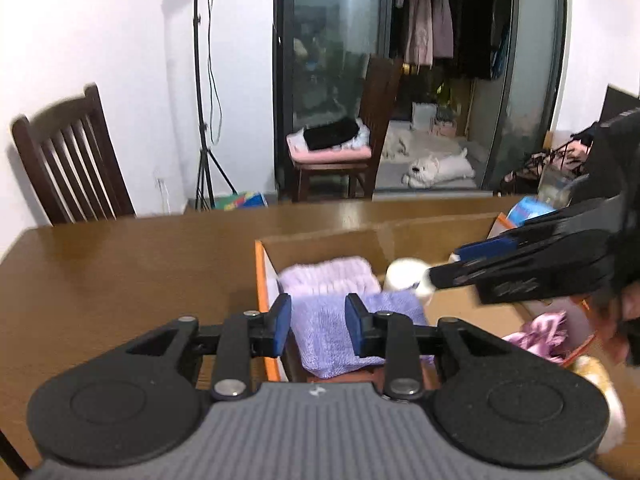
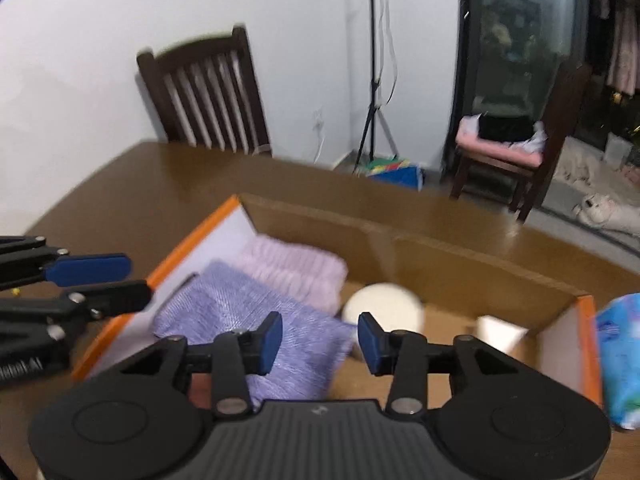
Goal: Organize soft objects
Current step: 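Carry the lavender pouch into the box and open both tools, then grasp the yellow-and-white plush toy with both tools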
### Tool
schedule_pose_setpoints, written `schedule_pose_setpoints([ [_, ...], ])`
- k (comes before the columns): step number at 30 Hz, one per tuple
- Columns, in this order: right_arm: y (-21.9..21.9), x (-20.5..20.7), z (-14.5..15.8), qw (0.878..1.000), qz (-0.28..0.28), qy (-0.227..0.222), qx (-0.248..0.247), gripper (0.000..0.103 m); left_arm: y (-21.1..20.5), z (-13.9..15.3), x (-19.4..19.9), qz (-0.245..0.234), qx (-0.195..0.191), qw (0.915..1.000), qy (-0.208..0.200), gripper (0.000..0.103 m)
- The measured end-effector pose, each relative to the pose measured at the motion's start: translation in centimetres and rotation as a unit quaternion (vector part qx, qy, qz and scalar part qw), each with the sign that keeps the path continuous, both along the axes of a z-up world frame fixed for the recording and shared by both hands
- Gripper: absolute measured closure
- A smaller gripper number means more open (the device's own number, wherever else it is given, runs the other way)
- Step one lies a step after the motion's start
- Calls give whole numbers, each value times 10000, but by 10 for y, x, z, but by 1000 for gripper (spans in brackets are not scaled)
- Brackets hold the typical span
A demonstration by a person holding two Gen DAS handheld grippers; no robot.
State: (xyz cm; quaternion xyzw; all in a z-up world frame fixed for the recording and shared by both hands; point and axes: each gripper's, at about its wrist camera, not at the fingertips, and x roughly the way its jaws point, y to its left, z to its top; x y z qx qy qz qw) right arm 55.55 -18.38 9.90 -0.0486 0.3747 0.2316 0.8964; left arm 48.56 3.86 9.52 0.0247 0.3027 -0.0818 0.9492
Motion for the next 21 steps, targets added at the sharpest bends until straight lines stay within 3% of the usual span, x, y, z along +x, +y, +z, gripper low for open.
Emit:
schedule_pose_setpoints([
  [7,-79,-78,75,9960,-332,-825,-40,52,-7,53,-71,60,103,9989,-451,65],
  [10,-109,-114,89,9937,-429,-1036,25,48,-17,61,-99,78,58,9980,-623,56],
  [15,-139,-172,88,9891,-575,-1341,219,48,-38,49,-152,193,-51,9958,-896,52],
  [17,-145,-206,78,9847,-558,-1626,288,47,-49,34,-185,250,-85,9925,-1190,39],
  [21,-152,-279,44,9757,-465,-2108,368,35,-70,-3,-253,261,-132,9885,-1486,30],
])
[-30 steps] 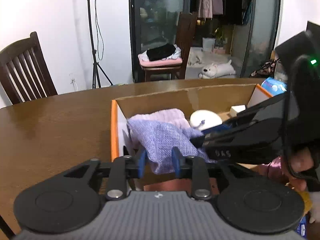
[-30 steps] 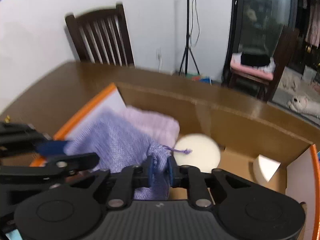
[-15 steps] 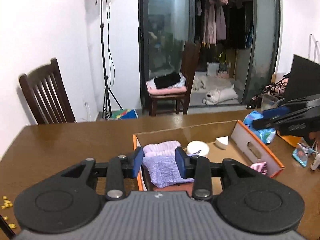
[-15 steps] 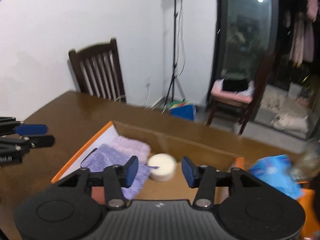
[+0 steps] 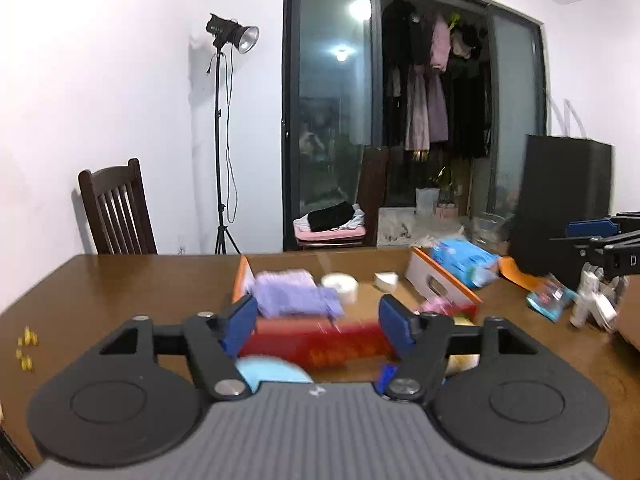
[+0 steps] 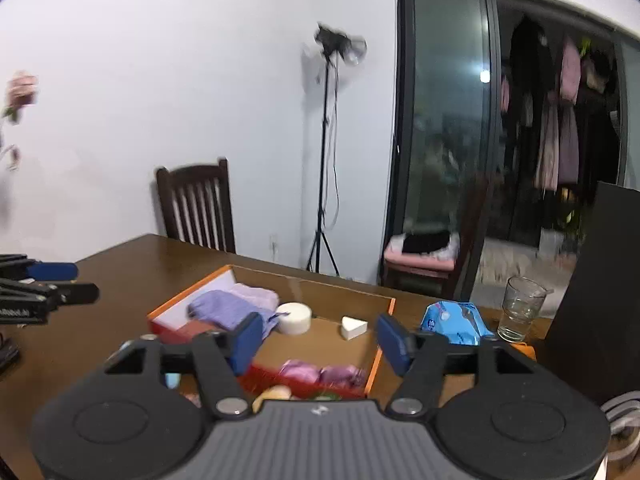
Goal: Organize soft objects
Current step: 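Grasp the yellow-and-white plush toy with both tools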
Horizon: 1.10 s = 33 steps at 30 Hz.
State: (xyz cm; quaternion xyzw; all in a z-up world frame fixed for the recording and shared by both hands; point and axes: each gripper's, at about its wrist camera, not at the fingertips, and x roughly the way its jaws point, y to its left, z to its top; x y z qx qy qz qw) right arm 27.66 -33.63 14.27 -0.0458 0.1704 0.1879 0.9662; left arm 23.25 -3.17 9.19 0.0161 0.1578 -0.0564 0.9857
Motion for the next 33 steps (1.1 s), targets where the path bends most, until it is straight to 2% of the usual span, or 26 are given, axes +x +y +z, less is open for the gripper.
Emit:
schedule_pose_setpoints([
  [2,-2,-32,-24,9999,6,20,155,33,-10,-21,-28,8,-17,10000,-16,24],
  [6,-10,-77,-70,9965,-7,503,666,31,-21,-52,-59,-114,-257,9990,351,24],
  [9,-10,-96,-97,9931,-95,835,814,31,-26,-60,-64,-184,-134,9983,528,24],
  [12,-12,-101,-106,9922,-118,968,777,31,-29,-59,-55,-176,-45,9986,498,22],
  [16,-17,-89,-105,9921,-316,857,865,25,-38,-62,-42,-288,-95,9983,504,22],
  [20,-11,-55,-113,9914,-463,965,756,25,-44,-73,-18,-379,-119,9969,675,22],
  [23,-4,-18,-123,9906,-496,1031,747,25,-51,-81,4,-390,-71,9962,774,22],
  [28,18,42,-138,9919,-629,1027,405,26,-57,-93,34,-428,-136,9945,946,22],
  [30,27,57,-145,9922,-642,1060,144,29,-57,-98,41,-422,-148,9939,1012,22],
  [32,28,65,-153,9897,-654,1271,92,56,-57,-100,43,-413,-155,9934,1059,22],
  [33,23,64,-153,9893,-677,1270,247,55,-56,-101,42,-411,-167,9932,1075,22],
])
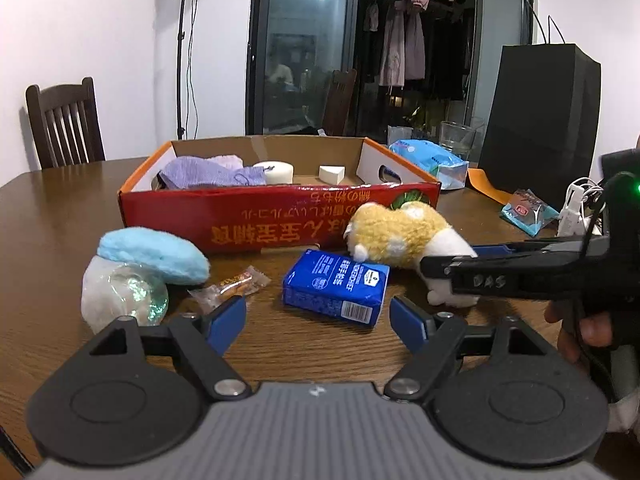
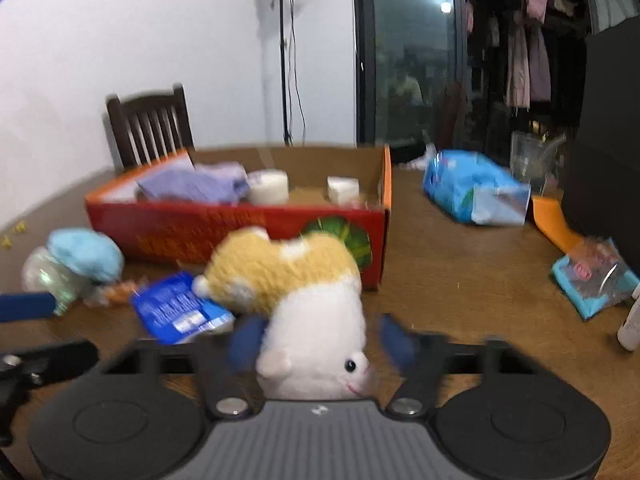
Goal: Organize soft objects
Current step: 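Grasp the yellow-and-white plush toy with both tools, then carry the plush toy into the box and open both tools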
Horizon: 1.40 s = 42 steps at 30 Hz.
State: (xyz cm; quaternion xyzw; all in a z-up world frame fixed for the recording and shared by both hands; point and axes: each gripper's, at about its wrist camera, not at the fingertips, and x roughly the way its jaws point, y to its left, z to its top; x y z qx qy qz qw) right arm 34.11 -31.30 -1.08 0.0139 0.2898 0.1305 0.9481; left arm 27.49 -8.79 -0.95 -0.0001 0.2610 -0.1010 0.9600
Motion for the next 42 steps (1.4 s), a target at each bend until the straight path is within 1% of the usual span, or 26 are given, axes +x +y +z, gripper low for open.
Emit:
schedule_pose_setpoints([
  [2,-11,-8,2,9997,-221,19,124,56,1,-1,-3,1,-10,10000,25,22],
  [4,-22,-23,4,9990,-436,-28,115,56,1,-1,-9,-25,-6,10000,35,22],
  [6,-33,-46,4,9989,-431,27,168,56,0,-1,-19,-101,-32,9999,53,22],
  [8,-36,-78,3,9993,-313,118,195,56,-1,-2,-30,-206,-90,9997,104,22],
  [10,-31,-112,3,9997,-123,118,181,56,-4,-3,-44,-364,-187,9991,117,22],
  [13,-20,-153,9,9990,273,59,342,52,-5,-1,-61,-647,-526,9963,210,22],
  [14,-18,-165,12,9984,408,14,394,48,-5,-1,-67,-730,-634,9951,219,22],
  [15,-17,-174,16,9978,524,-50,408,46,-5,0,-71,-789,-690,9942,229,22],
  [17,-18,-187,20,9972,590,-196,420,44,-6,0,-77,-835,-665,9940,233,22],
  [18,-20,-191,20,9971,590,-201,433,43,-7,0,-78,-826,-634,9943,214,23],
  [21,-20,-191,15,9978,506,-106,417,43,-10,-2,-75,-789,-634,9946,217,24],
  [25,-17,-185,9,9980,454,-84,434,43,-11,-4,-62,-818,-800,9929,330,29],
  [27,-15,-178,7,9982,446,-100,393,43,-12,-7,-55,-862,-889,9913,444,34],
  [29,-12,-172,6,9981,491,-81,356,43,-14,-12,-48,-1022,-993,9879,607,49],
  [30,-12,-168,5,9980,531,-51,342,44,-14,-14,-45,-1093,-1059,9860,675,52],
  [31,-11,-164,4,9978,581,2,329,50,-14,-15,-43,-1172,-1133,9839,735,55],
  [33,-10,-159,2,9981,562,7,255,52,-14,-16,-40,-1224,-1112,9835,735,57],
  [35,-13,-154,4,9979,541,54,363,56,-13,-15,-35,-1227,-1148,9827,773,60],
  [37,-18,-146,9,9974,484,53,523,58,-10,-8,-29,-1228,-1260,9814,766,61],
  [38,-20,-141,15,9971,497,-8,571,58,-9,1,-23,-1264,-1259,9819,641,61],
  [40,-21,-125,34,9965,569,-261,555,58,-6,20,-7,-1300,-1278,9824,396,61],
  [42,-18,-98,56,9958,632,-484,444,58,-3,43,22,-1300,-1280,9829,251,60],
])
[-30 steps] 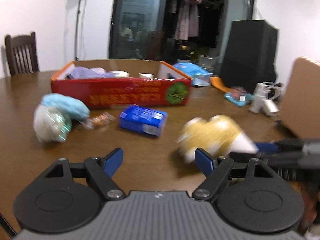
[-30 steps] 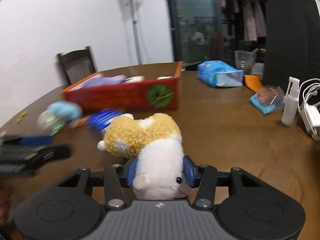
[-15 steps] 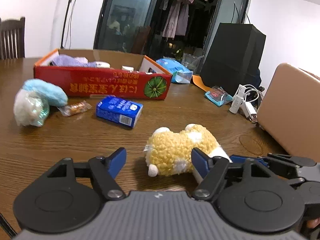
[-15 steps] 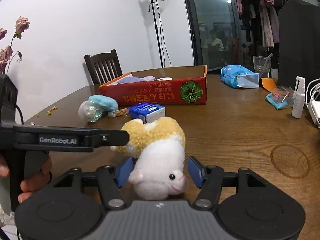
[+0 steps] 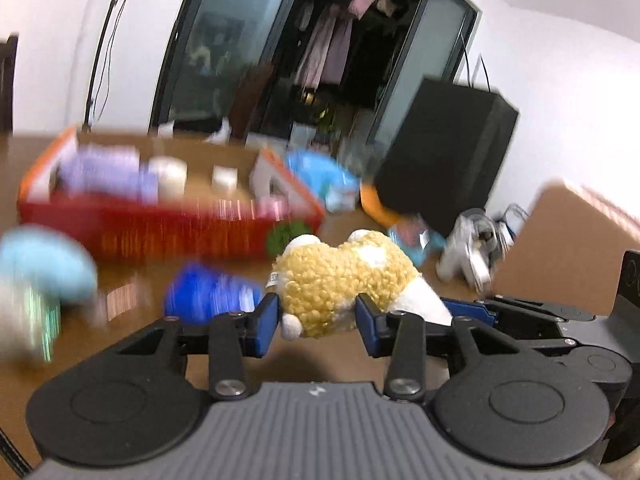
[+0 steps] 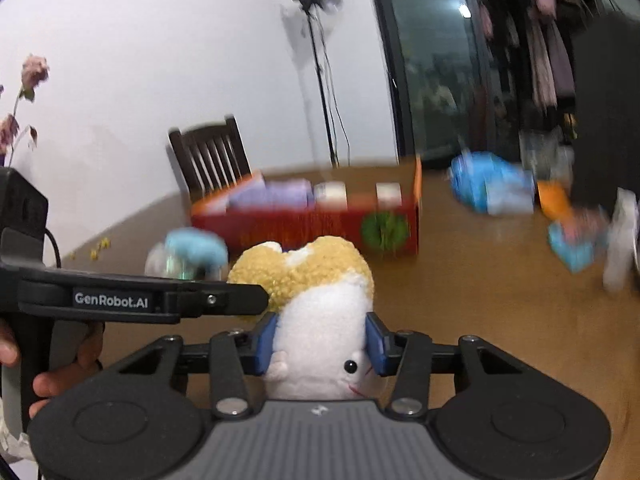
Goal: Organize soft objects
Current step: 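Carry the plush toy into the box and open both tools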
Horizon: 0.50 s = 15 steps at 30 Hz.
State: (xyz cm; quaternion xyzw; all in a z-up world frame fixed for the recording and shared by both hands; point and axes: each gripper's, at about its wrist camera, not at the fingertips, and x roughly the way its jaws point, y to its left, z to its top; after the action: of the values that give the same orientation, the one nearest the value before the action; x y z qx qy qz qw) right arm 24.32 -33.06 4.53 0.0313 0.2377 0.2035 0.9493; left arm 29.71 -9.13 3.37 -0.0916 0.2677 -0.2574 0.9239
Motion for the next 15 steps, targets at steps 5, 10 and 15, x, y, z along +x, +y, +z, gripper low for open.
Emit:
schedule_pose_setpoints([
  [5,13,124,37,9998,-5,86,-181,58,3,35,129,115,154,9994,288,60],
  [10,31,256,26,9945,-175,920,-463,58,3,14,248,341,336,9927,1110,60],
  [15,52,318,-10,9799,-148,1666,-1088,57,-3,-18,283,435,902,9843,1450,60],
])
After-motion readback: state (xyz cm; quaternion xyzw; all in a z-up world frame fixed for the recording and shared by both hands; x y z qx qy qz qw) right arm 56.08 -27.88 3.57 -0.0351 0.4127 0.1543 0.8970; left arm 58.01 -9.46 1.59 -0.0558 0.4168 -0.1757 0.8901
